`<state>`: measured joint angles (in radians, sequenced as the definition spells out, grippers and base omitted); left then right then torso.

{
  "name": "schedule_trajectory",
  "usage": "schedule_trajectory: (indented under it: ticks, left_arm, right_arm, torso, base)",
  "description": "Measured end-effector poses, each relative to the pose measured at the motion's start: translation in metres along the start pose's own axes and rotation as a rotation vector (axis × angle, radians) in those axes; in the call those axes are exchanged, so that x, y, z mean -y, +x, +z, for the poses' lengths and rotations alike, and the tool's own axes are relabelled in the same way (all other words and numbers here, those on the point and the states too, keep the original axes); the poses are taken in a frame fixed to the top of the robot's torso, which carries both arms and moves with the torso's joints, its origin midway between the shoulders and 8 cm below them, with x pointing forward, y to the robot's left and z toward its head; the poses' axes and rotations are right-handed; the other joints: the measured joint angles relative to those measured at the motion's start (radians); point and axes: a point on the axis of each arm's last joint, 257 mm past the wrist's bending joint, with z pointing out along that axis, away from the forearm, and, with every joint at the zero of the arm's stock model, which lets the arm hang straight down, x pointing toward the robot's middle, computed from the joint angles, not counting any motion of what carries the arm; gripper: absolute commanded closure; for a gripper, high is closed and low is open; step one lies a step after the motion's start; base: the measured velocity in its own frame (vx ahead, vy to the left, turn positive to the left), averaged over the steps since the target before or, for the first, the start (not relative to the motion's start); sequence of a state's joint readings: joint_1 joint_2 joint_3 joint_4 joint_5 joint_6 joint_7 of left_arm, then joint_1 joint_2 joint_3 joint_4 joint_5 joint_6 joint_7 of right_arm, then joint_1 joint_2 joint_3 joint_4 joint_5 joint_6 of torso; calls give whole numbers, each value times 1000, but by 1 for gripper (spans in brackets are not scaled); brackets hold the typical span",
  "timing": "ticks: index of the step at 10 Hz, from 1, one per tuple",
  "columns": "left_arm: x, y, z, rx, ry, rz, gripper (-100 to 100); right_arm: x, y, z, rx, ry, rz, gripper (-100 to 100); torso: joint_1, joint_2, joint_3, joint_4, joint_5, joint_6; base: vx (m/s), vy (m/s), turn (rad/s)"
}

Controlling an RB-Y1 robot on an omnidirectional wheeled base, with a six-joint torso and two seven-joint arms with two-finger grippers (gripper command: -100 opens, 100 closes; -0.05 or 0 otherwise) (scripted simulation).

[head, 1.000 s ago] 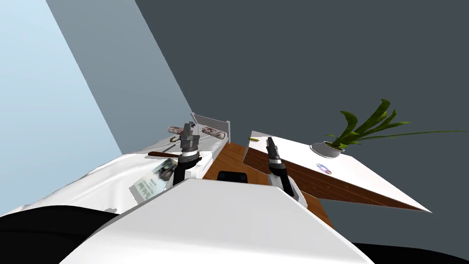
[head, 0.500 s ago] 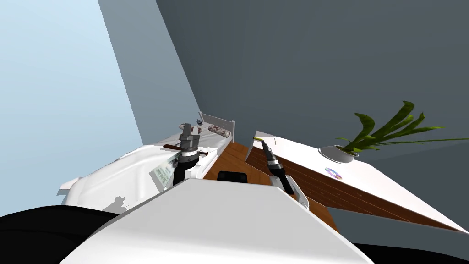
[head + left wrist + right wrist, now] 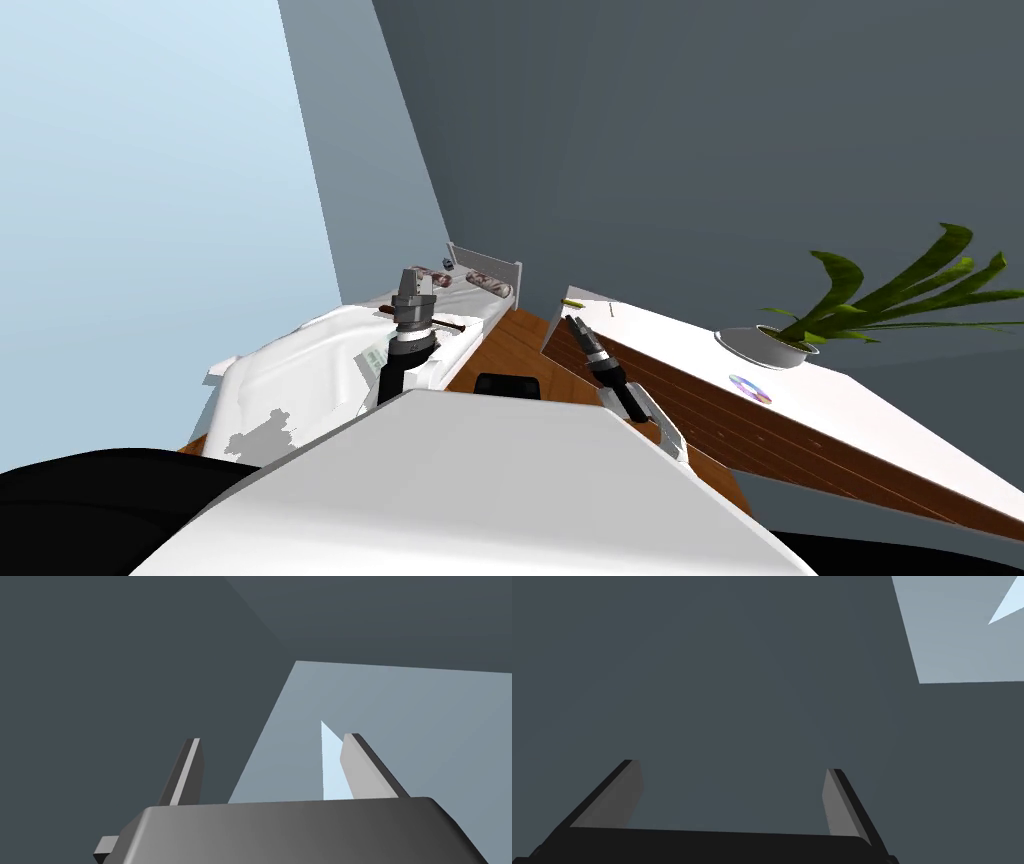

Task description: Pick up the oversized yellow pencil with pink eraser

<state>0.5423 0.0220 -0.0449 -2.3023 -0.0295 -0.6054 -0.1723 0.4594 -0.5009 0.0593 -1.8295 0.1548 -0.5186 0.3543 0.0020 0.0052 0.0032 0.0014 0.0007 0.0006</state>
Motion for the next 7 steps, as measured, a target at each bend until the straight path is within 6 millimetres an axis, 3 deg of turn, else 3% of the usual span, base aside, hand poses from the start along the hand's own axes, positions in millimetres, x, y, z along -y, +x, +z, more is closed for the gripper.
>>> schedule_trajectory:
  ticks: [7]
  left_arm:
    - [0,0,0,0,0,0,0]
  right_arm:
    - [71,48,-30,-265,70,-288,-100]
  torso:
    - [0,-2,-1,-1,0,-1]
  base:
    - [-39,66,135]
